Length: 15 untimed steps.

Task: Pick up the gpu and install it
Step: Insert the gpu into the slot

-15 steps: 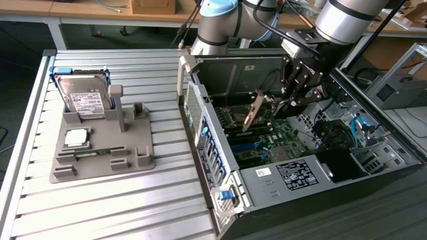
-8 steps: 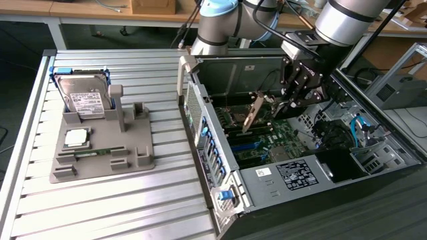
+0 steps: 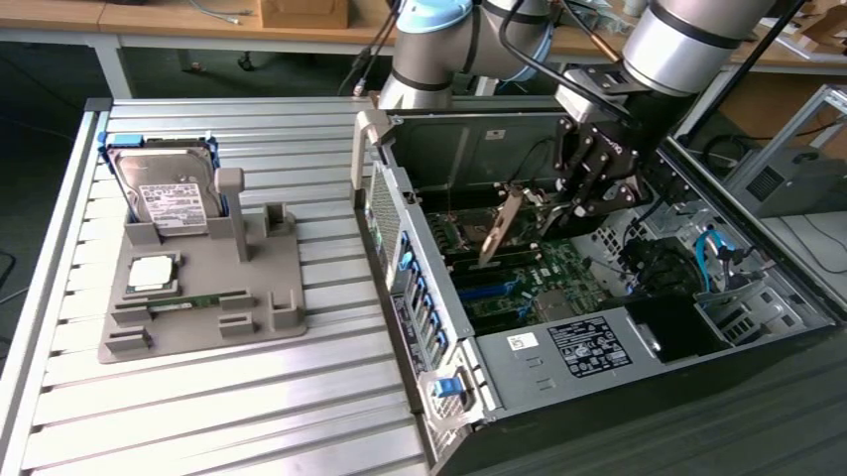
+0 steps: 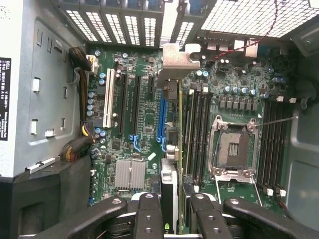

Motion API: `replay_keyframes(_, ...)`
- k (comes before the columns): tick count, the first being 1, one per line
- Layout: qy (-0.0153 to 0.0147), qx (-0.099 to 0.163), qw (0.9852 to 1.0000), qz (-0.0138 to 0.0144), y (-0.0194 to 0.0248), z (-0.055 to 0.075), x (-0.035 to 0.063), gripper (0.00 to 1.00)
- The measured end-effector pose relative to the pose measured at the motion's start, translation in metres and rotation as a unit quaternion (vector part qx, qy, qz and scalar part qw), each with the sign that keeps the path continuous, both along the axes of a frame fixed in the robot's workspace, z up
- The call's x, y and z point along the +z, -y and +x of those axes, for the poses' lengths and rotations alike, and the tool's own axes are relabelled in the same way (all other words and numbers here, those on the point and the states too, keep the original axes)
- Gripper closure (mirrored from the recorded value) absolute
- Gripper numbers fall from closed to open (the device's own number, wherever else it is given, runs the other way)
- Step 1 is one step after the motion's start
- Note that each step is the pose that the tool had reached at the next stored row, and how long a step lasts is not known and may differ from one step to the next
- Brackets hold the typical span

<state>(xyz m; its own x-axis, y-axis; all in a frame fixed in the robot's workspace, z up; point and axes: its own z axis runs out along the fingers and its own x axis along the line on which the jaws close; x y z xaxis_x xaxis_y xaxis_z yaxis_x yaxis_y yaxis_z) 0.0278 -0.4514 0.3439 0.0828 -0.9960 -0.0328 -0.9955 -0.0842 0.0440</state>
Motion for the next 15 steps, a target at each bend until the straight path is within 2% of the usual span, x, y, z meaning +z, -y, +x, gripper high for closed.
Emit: replay_keyframes(15, 0.0, 0.0, 1.0, 0.0, 0.0023, -0.0011, -0.0053, 0.73)
